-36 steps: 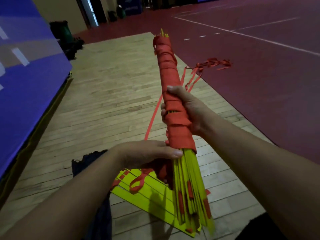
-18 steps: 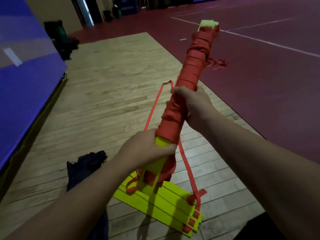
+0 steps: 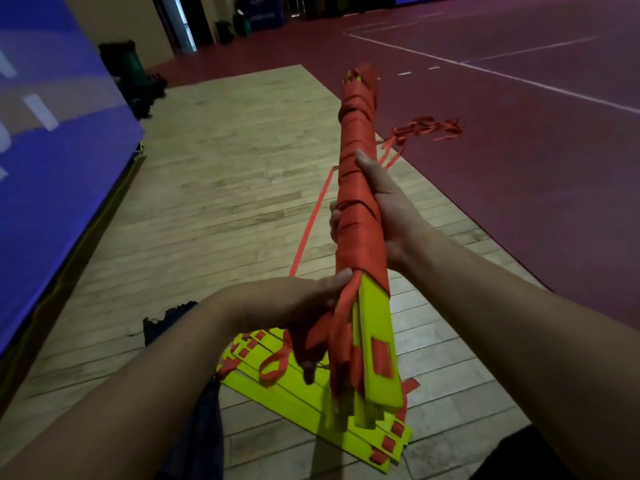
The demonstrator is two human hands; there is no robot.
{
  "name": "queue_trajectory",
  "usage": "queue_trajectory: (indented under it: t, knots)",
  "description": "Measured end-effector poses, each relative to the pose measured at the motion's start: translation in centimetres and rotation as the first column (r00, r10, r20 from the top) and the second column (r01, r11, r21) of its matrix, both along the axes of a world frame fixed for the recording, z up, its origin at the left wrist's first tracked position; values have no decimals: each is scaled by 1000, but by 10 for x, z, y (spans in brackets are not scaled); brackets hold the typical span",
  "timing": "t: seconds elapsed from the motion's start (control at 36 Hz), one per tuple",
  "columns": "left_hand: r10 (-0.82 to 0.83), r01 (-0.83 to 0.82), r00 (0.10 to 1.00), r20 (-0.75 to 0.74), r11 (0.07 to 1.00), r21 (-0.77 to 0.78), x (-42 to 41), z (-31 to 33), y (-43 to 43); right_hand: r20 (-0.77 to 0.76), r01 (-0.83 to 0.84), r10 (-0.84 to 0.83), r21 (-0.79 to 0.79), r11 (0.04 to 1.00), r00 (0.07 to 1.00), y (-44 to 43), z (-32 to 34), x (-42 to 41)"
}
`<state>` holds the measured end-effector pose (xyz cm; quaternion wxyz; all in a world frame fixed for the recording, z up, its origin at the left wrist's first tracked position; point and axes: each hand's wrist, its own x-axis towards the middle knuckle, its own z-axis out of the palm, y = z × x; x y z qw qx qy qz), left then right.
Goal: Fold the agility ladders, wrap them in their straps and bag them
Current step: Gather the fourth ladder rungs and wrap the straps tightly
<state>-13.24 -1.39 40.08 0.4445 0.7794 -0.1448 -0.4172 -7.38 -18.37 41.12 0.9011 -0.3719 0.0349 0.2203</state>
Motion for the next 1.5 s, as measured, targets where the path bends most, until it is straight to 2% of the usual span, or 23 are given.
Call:
queue_trajectory:
  t: [0.06,0.14,0.22,0.28,0.36,0.44,0.53,0.61,0.67,0.75,0.83,0.92,1.0,1.08,1.14,1.19,1.25,1.31,1.36,1.42,1.5]
  knots:
    - [-33,21,994,103,993,113,2,1,8,96,18,4,-221,975,995,-2,2,-2]
    - [-16,0,985,172,996,92,5,-1,7,225,169,-72,-449,878,972,-4,-2,-1]
    - [-28,-72,929,369,965,253,0,-16,-8,347,367,-191,-561,742,918,2,-15,5]
    - [34,-205,862,506,935,288,-2,-32,-18,360,407,-229,-566,717,905,7,-22,6]
    - [200,-311,857,475,935,169,1,-39,-22,317,359,-221,-492,793,922,10,-20,3]
    - [300,-279,907,297,954,-110,4,-29,-15,267,256,-183,-269,929,946,9,-7,0]
    - [200,-144,976,83,887,-438,0,-19,-8,243,114,-109,-6,994,964,7,3,-4]
    - [130,-132,991,-42,834,-535,-4,-17,-7,132,-42,21,163,986,991,13,6,-10]
    - [98,-130,991,-89,848,-514,-5,-19,-8,86,-99,87,156,983,993,17,3,-13]
    - [-3,-83,981,-195,897,-434,-4,-17,-4,58,-125,123,39,991,991,17,-4,-12]
    - [-98,45,968,-233,974,-222,0,-5,8,66,-67,73,-79,995,995,11,-8,-8]
    - [-138,141,984,-114,990,17,1,5,15,165,61,-8,-317,946,986,8,-7,-5]
    - [-51,49,997,50,998,44,-1,5,8,301,273,-128,-512,814,945,5,-10,4]
    - [28,-50,977,213,994,98,-3,-4,-9,422,462,-229,-609,645,877,7,-13,7]
    - [4,-90,913,409,977,191,-5,-15,-16,450,504,-259,-601,620,855,11,-15,3]
    - [32,-139,875,483,973,187,-5,-20,-17,439,478,-240,-584,656,866,13,-15,0]
    - [93,-122,919,383,991,50,-5,-17,-13,405,423,-232,-484,766,884,12,-8,-3]
    - [127,-94,974,186,980,-177,-4,-13,-7,339,321,-220,-278,905,914,8,3,-5]
    - [46,-19,997,66,931,-365,-7,-8,-4,291,165,-137,-77,983,947,4,13,-10]
    - [-44,63,997,57,908,-413,-10,-9,-5,258,28,-35,31,999,966,4,17,-16]
    - [-74,75,997,20,905,-418,-10,-17,-9,150,-169,150,125,978,977,9,12,-20]
